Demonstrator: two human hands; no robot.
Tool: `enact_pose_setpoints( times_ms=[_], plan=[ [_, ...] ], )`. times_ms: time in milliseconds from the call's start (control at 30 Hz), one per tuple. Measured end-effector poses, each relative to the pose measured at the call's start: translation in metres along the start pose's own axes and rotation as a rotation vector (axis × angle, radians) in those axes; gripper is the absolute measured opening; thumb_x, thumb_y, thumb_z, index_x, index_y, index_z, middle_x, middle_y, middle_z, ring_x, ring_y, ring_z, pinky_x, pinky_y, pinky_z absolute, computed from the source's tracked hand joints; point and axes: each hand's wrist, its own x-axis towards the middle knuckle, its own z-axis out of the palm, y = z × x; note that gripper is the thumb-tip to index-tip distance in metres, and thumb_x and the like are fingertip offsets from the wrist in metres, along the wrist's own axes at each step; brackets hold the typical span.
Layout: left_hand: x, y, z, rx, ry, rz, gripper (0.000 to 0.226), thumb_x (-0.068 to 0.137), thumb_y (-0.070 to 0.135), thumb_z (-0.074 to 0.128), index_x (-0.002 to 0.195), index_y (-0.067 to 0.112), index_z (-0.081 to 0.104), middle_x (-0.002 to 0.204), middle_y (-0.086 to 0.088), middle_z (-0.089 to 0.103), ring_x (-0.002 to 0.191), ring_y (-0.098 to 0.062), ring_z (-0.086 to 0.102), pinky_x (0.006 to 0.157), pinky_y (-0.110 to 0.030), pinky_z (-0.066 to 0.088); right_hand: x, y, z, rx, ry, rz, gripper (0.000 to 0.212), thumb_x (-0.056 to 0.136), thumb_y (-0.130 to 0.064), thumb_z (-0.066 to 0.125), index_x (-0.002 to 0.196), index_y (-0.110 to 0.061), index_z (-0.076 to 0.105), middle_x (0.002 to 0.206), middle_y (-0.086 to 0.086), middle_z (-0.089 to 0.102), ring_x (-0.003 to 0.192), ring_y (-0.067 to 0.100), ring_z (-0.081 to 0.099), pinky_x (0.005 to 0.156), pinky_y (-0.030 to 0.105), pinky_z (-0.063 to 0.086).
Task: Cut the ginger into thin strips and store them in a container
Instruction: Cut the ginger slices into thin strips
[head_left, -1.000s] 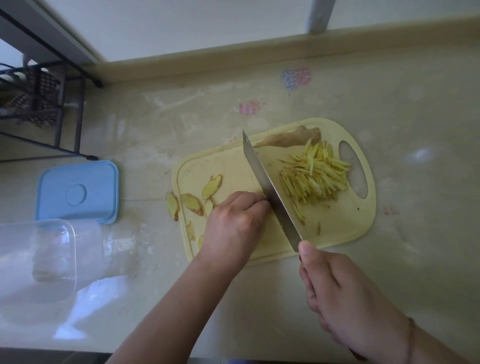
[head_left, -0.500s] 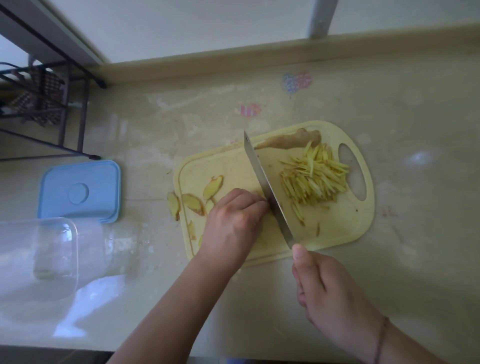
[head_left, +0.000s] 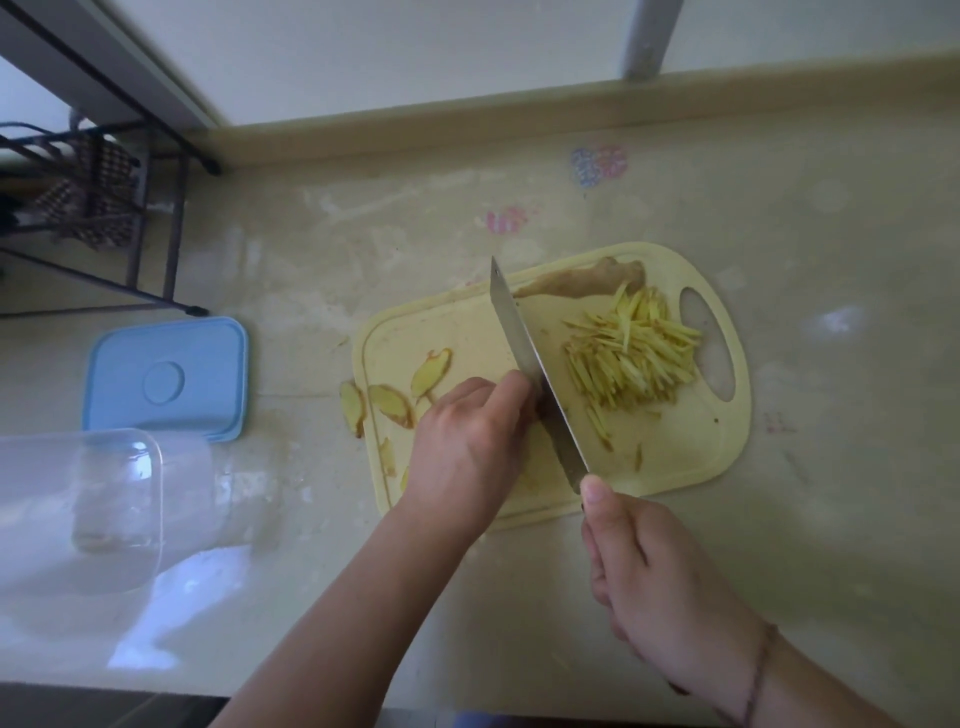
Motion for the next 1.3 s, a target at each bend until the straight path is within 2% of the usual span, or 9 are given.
enact_pose_setpoints(
  times_ms=[167, 367, 433, 533, 700, 867, 967, 1100, 1300],
  plan=[
    [0.003, 0.001, -0.002, -0.026, -0.021, -0.033, 0.012, 0.076, -0.001, 0.069, 0.079, 0.005, 0.059, 0.056, -0.005, 0.051, 0.050, -0.026, 0.046, 0.037, -0.033, 0.039, -0.002, -0.012, -0.007, 0.021, -0.034, 0.022, 0.070, 0.072, -0.082, 0.016, 0.065, -0.016, 0.038, 0.039, -0.008, 0.039, 0.033, 0.007, 0.038, 0.036, 0.017, 0.030],
    [-0.009, 0.007, -0.004, 0.008, -0.080, -0.117, 0.013, 0.074, 0.001, 0.059, 0.083, 0.009, 0.055, 0.055, -0.006, 0.051, 0.046, -0.027, 0.044, 0.035, -0.037, 0.039, -0.001, -0.001, 0.008, -0.024, 0.047, -0.071, 0.064, 0.078, -0.076, 0.016, 0.059, -0.021, 0.042, 0.051, -0.016, 0.056, 0.054, 0.009, 0.052, 0.057, 0.026, 0.040],
    [-0.015, 0.006, -0.002, -0.053, -0.036, -0.165, 0.013, 0.076, -0.002, 0.059, 0.077, 0.009, 0.052, 0.057, -0.006, 0.053, 0.047, -0.028, 0.045, 0.037, -0.040, 0.041, -0.004, -0.008, 0.005, -0.009, 0.030, -0.055, 0.065, 0.075, -0.077, 0.015, 0.060, -0.019, 0.041, 0.046, -0.013, 0.052, 0.048, 0.009, 0.049, 0.051, 0.029, 0.037],
    [-0.015, 0.005, -0.001, -0.105, 0.043, -0.226, 0.020, 0.077, -0.004, 0.063, 0.073, 0.011, 0.052, 0.059, -0.005, 0.054, 0.049, -0.025, 0.047, 0.039, -0.037, 0.041, -0.003, -0.016, 0.001, 0.016, 0.002, -0.023, 0.070, 0.071, -0.079, 0.013, 0.063, -0.017, 0.042, 0.043, -0.011, 0.049, 0.040, 0.006, 0.045, 0.043, 0.018, 0.030],
    [-0.017, 0.010, -0.002, 0.036, -0.013, -0.197, 0.015, 0.069, -0.006, 0.057, 0.075, 0.007, 0.053, 0.057, -0.007, 0.048, 0.051, -0.024, 0.038, 0.041, -0.031, 0.031, 0.000, -0.004, 0.017, -0.042, 0.087, -0.119, 0.063, 0.076, -0.075, 0.012, 0.064, -0.022, 0.043, 0.060, -0.031, 0.058, 0.063, 0.001, 0.055, 0.061, 0.019, 0.042],
    [-0.027, 0.010, -0.001, -0.065, 0.030, -0.205, 0.028, 0.067, -0.014, 0.048, 0.081, 0.009, 0.058, 0.074, -0.003, 0.064, 0.075, -0.023, 0.055, 0.059, -0.033, 0.045, 0.004, -0.001, 0.015, -0.016, 0.090, -0.085, 0.066, 0.073, -0.078, 0.013, 0.060, -0.021, 0.043, 0.048, -0.009, 0.054, 0.054, 0.003, 0.052, 0.060, 0.022, 0.042],
    [-0.036, 0.007, -0.010, -0.150, 0.149, -0.253, 0.036, 0.066, -0.019, 0.046, 0.082, 0.012, 0.057, 0.096, 0.000, 0.072, 0.097, -0.016, 0.058, 0.084, -0.018, 0.044, -0.003, -0.002, 0.007, 0.026, 0.066, -0.083, 0.066, 0.074, -0.079, 0.016, 0.059, -0.019, 0.040, 0.045, -0.011, 0.049, 0.046, 0.006, 0.044, 0.052, 0.024, 0.036],
    [-0.051, 0.006, -0.022, -0.193, 0.206, -0.347, 0.032, 0.072, -0.016, 0.051, 0.079, 0.015, 0.056, 0.100, 0.000, 0.073, 0.101, -0.006, 0.059, 0.088, 0.001, 0.035, -0.009, 0.006, 0.008, 0.072, -0.038, -0.031, 0.070, 0.075, -0.081, 0.020, 0.067, -0.016, 0.044, 0.054, -0.001, 0.041, 0.041, 0.006, 0.035, 0.044, 0.019, 0.029],
    [-0.049, 0.016, -0.017, -0.038, 0.022, -0.178, 0.016, 0.071, -0.001, 0.047, 0.072, 0.011, 0.057, 0.071, -0.001, 0.062, 0.067, -0.026, 0.060, 0.063, -0.040, 0.050, -0.001, 0.017, -0.025, 0.251, -0.194, 0.130, 0.059, 0.094, -0.069, 0.032, 0.072, -0.015, 0.044, 0.051, -0.001, 0.035, 0.035, 0.012, 0.029, 0.037, 0.019, 0.024]
  ],
)
